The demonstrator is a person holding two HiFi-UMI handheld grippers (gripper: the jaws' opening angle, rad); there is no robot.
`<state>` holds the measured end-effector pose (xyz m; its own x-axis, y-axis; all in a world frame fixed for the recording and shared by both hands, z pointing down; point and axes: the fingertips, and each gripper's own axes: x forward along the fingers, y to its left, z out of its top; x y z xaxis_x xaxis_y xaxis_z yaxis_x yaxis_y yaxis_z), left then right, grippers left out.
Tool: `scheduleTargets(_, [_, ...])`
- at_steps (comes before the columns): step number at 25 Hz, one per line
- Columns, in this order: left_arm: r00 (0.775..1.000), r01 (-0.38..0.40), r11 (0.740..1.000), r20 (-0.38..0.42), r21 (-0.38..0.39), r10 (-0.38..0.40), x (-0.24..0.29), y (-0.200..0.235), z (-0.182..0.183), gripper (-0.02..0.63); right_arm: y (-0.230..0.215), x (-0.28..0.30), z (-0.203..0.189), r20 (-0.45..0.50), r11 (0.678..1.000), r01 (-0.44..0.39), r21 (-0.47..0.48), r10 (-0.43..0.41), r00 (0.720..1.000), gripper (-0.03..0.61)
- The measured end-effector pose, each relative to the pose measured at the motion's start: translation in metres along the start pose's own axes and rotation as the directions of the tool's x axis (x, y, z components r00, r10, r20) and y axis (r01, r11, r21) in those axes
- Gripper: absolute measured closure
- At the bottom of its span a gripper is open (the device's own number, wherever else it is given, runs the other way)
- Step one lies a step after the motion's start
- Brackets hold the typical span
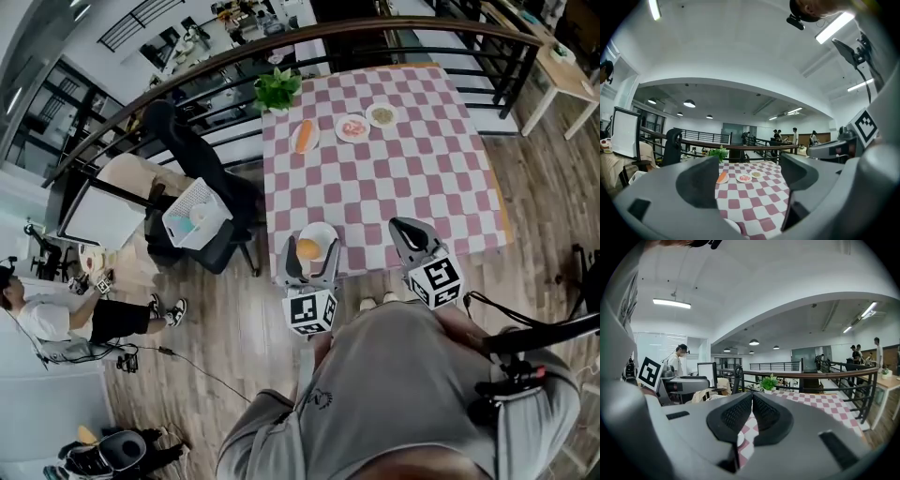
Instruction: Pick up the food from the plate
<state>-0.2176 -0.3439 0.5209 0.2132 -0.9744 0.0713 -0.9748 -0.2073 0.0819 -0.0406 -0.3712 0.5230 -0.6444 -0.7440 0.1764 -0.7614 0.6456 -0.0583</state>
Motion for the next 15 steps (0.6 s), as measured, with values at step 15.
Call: scheduleTargets(15, [0.863,-0.182,0.954,-0.504,-0.236,0.04,-0.007,0.087,-0.131,0.204,0.005,-0.011,-0.006,-0.02,1.0,0.004,0.017,-0.004,1.0,0.561])
